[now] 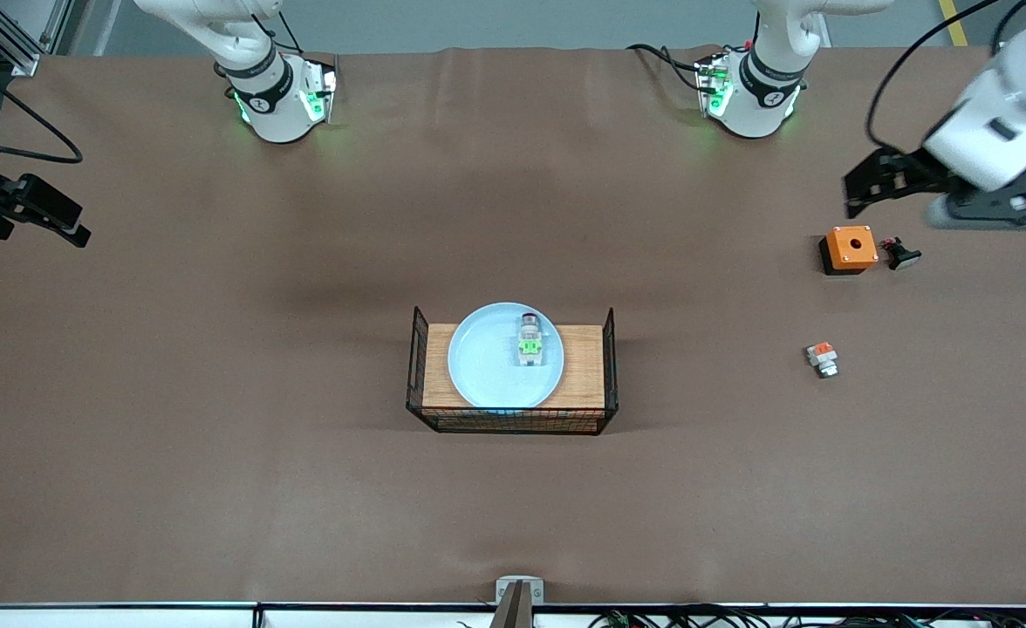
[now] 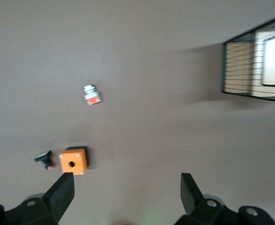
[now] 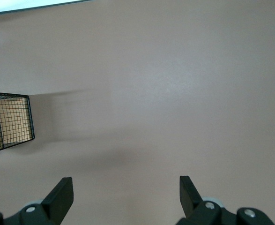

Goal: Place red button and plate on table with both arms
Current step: 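Move the left gripper from rest toward the plate in the tray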

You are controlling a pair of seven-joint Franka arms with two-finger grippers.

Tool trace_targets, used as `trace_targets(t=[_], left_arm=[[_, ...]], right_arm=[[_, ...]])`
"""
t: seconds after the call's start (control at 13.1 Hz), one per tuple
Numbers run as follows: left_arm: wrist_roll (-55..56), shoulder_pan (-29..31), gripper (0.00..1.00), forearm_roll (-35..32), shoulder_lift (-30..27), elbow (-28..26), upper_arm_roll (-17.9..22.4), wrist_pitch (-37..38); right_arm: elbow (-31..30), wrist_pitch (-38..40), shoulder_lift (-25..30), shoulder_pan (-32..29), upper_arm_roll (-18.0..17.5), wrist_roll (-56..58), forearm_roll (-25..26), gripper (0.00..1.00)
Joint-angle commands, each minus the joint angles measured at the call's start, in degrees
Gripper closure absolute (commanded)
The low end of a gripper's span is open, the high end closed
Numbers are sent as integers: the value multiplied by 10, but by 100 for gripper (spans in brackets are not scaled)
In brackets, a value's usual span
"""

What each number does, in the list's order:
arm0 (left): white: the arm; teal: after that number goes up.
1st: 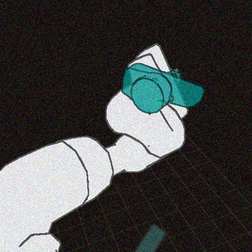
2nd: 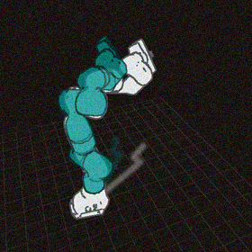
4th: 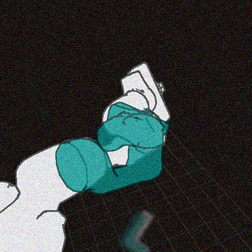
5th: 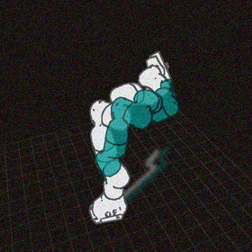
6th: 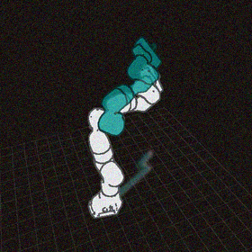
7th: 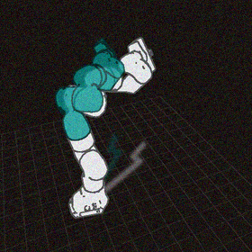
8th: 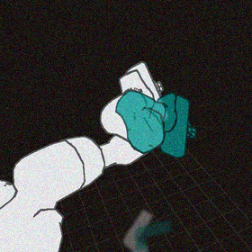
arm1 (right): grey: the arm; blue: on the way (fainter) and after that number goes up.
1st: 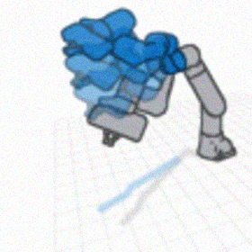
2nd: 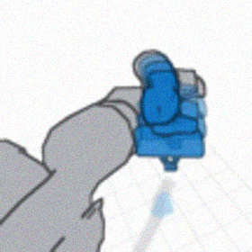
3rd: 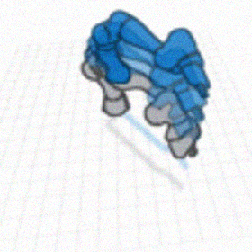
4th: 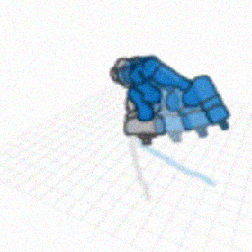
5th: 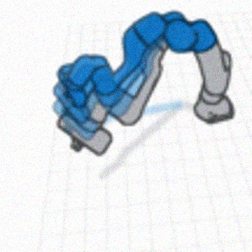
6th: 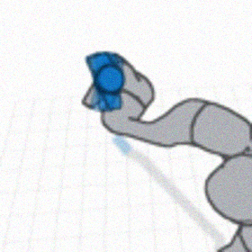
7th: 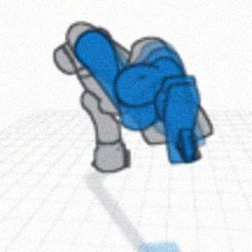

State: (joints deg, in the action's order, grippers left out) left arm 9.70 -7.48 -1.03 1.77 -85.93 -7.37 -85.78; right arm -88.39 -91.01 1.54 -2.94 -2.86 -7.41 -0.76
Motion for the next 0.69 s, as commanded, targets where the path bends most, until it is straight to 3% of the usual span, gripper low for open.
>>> trace_targets(t=[0.0, 0.3, 0.61], left_arm=[[74, -38, 0, 7, 57, 52, -29, -13], [226, -129, 0, 8, 141, 95, -38, -87], [362, -205, 0, 7, 208, 102, -37, -190]], right_arm=[[9, 7, -2, -8, -7, -1, 8, 0], [9, 7, -2, -8, -7, 4, 8, 0], [8, 9, -2, -2, -9, 4, 7, 0]])
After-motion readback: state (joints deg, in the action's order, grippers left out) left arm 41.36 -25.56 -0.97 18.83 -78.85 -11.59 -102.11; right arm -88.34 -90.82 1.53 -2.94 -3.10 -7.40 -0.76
